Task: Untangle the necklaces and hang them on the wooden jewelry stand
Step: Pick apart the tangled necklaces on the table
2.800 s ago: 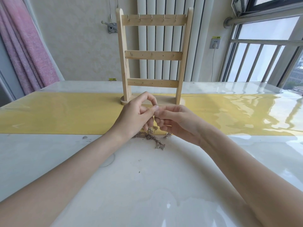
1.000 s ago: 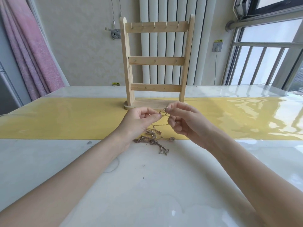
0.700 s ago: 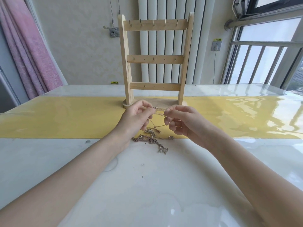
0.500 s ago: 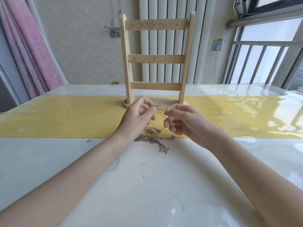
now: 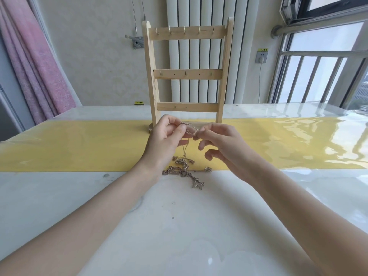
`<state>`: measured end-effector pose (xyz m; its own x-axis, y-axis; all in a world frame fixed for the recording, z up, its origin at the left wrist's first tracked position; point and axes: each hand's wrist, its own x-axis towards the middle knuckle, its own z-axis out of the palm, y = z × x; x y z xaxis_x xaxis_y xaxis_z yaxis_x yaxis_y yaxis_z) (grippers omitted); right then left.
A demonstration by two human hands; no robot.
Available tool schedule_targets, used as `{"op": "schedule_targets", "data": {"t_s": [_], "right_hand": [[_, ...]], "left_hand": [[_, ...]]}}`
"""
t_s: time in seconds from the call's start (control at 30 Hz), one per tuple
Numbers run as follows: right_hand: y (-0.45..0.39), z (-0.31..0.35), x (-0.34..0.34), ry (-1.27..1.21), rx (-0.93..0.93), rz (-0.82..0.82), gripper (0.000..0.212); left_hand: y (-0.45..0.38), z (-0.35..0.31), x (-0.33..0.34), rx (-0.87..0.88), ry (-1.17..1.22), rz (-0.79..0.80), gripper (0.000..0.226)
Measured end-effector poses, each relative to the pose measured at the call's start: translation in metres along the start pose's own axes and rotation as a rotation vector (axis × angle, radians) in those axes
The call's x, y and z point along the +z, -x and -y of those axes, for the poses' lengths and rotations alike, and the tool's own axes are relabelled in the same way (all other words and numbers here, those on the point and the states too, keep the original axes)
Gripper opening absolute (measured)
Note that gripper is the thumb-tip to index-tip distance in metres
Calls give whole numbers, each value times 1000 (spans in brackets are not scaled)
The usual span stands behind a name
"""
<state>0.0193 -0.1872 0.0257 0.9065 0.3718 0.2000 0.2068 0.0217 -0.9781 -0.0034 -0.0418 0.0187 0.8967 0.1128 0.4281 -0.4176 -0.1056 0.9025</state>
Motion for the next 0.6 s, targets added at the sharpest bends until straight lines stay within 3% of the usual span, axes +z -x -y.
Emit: {"op": "schedule_targets", "data": {"t_s": [0.23,0.37,0.6], "right_hand": [[-3,-1,-6,-201,45,-51,16],[-4,2,-8,-380,71,-13,19],[-4,-1,-7,-328,87,36,14]], "left_hand": [[1,-1,0,-51,43,-64,15],[0,-1,0,-220,179,-64,18],[-2,-6,-4,-399,471,12,13]]}}
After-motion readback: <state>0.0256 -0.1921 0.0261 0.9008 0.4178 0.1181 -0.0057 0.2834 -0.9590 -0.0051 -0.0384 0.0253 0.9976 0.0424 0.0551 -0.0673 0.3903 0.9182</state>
